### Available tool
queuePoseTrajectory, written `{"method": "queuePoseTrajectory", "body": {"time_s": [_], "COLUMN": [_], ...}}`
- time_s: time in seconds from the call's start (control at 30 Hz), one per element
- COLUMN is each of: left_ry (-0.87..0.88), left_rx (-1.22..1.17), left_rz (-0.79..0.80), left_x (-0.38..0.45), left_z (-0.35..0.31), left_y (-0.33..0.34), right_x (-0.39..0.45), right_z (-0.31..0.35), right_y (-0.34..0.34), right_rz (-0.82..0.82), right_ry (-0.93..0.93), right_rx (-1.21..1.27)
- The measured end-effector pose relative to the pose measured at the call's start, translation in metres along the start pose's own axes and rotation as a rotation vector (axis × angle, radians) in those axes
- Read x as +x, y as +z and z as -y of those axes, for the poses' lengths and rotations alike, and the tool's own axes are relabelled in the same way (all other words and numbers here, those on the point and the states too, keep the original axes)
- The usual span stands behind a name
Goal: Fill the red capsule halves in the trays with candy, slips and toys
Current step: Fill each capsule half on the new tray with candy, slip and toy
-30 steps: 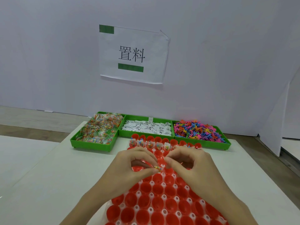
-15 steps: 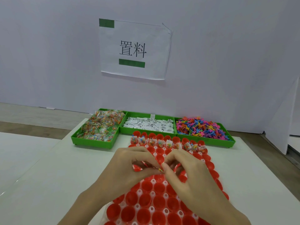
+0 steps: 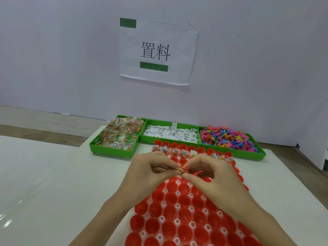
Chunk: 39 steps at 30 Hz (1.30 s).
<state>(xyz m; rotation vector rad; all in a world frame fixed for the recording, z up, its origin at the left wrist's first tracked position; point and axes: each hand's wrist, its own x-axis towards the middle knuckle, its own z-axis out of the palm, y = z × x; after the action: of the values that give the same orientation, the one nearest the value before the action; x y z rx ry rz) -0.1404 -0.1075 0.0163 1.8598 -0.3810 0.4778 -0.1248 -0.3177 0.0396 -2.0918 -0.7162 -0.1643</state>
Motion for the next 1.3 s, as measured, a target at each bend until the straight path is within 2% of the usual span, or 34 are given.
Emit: {"method": "queuePoseTrajectory", "body": {"time_s": [0.23, 0.37, 0.5, 0.67, 0.8, 1.17, 1.3], "left_ry": [-0.122, -0.091, -0.068, -0.029, 0.021, 0.112, 0.154], "left_rx": [-0.067, -0.004, 0.088, 0.333, 0.436, 0.574, 0.607], "left_rz": [-0.168, -0.224, -0.215, -0.15, -0.08, -0.004, 0.015], "left_x": [0.003, 0.006, 0.012, 0.019, 0.02, 0.021, 0.023], "left_z": [0.006, 0.005, 0.011, 0.021, 0.032, 0.038, 0.039], "left_y": [0.007, 0.008, 0.006, 0.016, 0.019, 0.014, 0.011], "right_x": [0.036, 0.053, 0.067, 0.075, 0.075, 0.078, 0.08], "right_z": [0.004, 0.001, -0.01, -0.025, -0.031, -0.026, -0.025], "right_y": [0.0, 0.005, 0.005, 0.003, 0.009, 0.016, 0.011], "right_rz": [0.034, 0.068, 0.141, 0.232, 0.234, 0.199, 0.272], "right_ry": [-0.014, -0.012, 0.032, 0.074, 0.082, 0.096, 0.13], "right_rx": [-0.122, -0.154, -0.147, -0.202, -0.244, -0.335, -0.304]}}
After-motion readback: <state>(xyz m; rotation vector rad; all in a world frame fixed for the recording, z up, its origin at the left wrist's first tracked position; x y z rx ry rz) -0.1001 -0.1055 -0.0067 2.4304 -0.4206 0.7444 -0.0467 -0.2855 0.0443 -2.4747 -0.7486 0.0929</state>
